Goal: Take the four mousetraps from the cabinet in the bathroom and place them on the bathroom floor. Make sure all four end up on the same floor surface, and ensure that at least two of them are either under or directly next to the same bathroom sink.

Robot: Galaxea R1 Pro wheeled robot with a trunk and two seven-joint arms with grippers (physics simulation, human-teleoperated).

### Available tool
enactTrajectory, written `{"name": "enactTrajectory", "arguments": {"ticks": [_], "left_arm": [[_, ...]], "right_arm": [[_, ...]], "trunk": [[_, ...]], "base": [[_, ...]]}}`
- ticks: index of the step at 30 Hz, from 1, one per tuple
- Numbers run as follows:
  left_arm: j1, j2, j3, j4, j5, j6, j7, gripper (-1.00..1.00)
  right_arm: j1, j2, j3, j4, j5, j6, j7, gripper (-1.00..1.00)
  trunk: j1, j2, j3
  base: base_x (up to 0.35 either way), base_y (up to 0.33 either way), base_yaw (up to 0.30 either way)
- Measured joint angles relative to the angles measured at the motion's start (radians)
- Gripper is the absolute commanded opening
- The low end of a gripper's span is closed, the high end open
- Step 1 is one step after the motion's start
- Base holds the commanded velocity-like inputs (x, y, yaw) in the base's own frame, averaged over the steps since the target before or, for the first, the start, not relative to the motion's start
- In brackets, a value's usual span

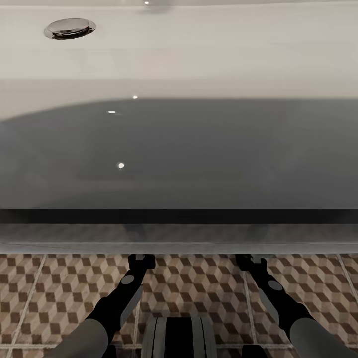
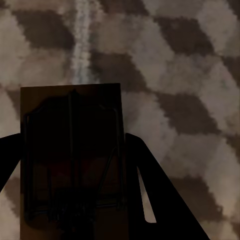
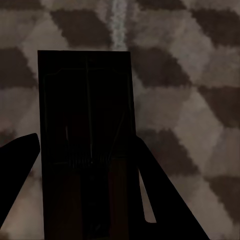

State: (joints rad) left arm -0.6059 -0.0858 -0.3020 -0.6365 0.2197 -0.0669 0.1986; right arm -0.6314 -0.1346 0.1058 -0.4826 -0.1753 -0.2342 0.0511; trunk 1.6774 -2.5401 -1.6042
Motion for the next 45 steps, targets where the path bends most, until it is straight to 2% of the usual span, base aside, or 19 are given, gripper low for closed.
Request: {"name": "enactTrajectory", "arguments": {"ticks": [36, 45], "left_arm": [[0.0, 0.0, 0.0, 0.0, 0.0, 0.0, 0.001, -1.0], [0.0, 0.0, 0.0, 0.0, 0.0, 0.0, 0.001, -1.0]], "right_arm": [[-0.001, 0.0, 0.0, -0.01, 0.007, 0.035, -0.002, -1.0], [-0.021, 0.0, -0.001, -0.007, 0.002, 0.039, -0.001, -1.0]], "trunk": [[0.0, 0.0, 0.0], [0.0, 0.0, 0.0]], "base": [[0.0, 0.0, 0.0], [0.0, 0.0, 0.0]]}}
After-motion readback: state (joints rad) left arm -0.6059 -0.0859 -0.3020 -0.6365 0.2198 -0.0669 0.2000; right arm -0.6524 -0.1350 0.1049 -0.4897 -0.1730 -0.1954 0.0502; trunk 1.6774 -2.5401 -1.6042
